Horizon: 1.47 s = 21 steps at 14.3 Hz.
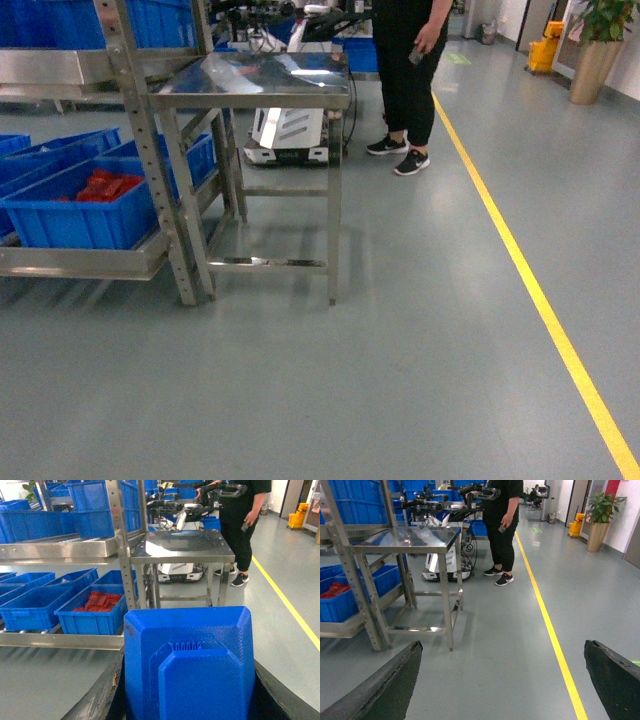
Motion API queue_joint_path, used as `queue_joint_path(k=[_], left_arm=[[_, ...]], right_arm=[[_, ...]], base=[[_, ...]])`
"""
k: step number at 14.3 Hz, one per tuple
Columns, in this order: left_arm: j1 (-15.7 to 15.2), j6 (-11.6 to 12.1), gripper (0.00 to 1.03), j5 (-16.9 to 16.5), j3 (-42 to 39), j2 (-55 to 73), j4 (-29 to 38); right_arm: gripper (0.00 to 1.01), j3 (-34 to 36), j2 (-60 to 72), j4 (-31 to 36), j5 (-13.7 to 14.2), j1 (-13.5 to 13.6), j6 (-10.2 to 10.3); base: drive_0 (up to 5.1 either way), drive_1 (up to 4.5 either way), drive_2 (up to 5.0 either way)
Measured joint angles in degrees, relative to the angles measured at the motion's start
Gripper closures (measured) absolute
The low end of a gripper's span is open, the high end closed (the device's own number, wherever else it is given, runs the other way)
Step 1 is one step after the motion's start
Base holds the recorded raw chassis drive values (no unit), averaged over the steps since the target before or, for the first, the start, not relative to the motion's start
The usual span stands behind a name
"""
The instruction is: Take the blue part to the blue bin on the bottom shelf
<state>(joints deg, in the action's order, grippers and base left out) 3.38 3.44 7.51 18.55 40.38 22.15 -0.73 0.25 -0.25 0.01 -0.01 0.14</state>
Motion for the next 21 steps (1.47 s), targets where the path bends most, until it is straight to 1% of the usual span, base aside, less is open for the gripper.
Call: queue_joint_path(k=[21], left_arm=[[-0.1, 0.0, 0.59, 0.0, 0.0, 0.1, -0.2]], right_arm=[[0.03, 0.0, 0.0, -0.1, 0.0, 0.0, 0.0]], base=[[-0.1, 4.18, -4.3]])
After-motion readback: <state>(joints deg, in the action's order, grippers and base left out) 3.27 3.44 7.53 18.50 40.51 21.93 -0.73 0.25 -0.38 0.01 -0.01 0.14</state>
